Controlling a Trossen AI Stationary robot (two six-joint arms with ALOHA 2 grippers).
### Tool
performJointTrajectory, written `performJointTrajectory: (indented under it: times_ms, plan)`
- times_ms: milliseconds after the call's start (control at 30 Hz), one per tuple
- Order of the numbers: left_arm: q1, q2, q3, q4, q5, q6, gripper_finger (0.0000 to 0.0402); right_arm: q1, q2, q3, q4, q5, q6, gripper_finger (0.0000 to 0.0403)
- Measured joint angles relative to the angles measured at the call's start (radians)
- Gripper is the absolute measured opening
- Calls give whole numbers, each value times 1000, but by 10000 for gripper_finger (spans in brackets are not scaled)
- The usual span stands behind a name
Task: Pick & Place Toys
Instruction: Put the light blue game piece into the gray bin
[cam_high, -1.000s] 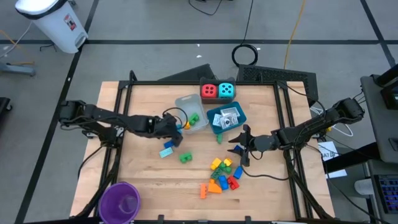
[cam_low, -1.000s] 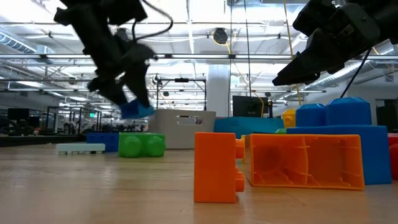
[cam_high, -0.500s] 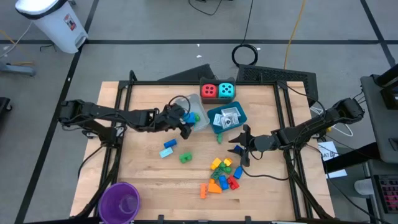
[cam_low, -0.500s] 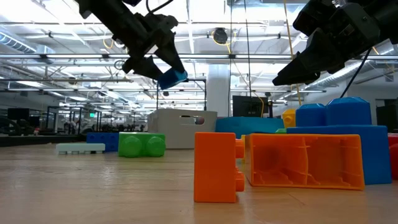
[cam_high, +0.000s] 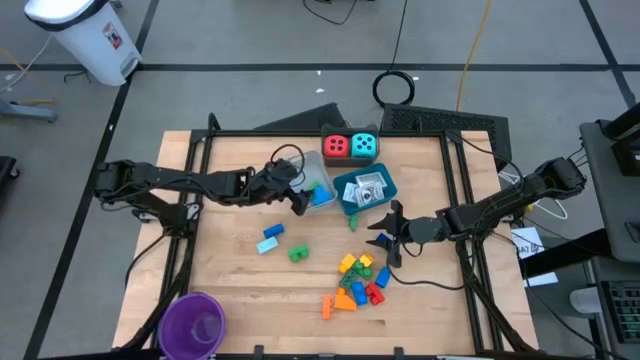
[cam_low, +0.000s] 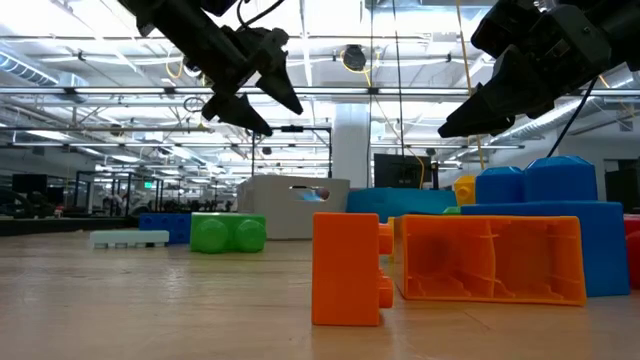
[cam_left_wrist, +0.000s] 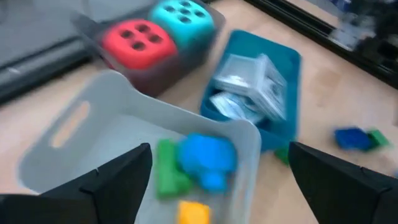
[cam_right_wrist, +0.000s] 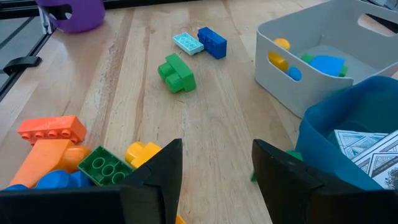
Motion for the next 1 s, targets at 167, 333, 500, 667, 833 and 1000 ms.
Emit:
performJointTrajectory:
  times_ms: [167,333,500,667,833,1000]
  plan:
    - [-36,0,0,-23,247,-67,366,0,0,0,0,0,0,167]
    - [-157,0,0,-162,248,-103,360,0,0,0,0,0,0,167]
    - [-275,0,-1,-341,123,-179,362,0,0,0,0,0,0,167]
    - [-341,14,-2,-480,49,-300,363,0,0,0,1,0,0,167]
    - [-348,29,-50,-532,64,-380,363,0,0,0,20,0,0,167]
    - [-346,35,-126,-479,46,-407,363,0,0,0,30,0,-3,167]
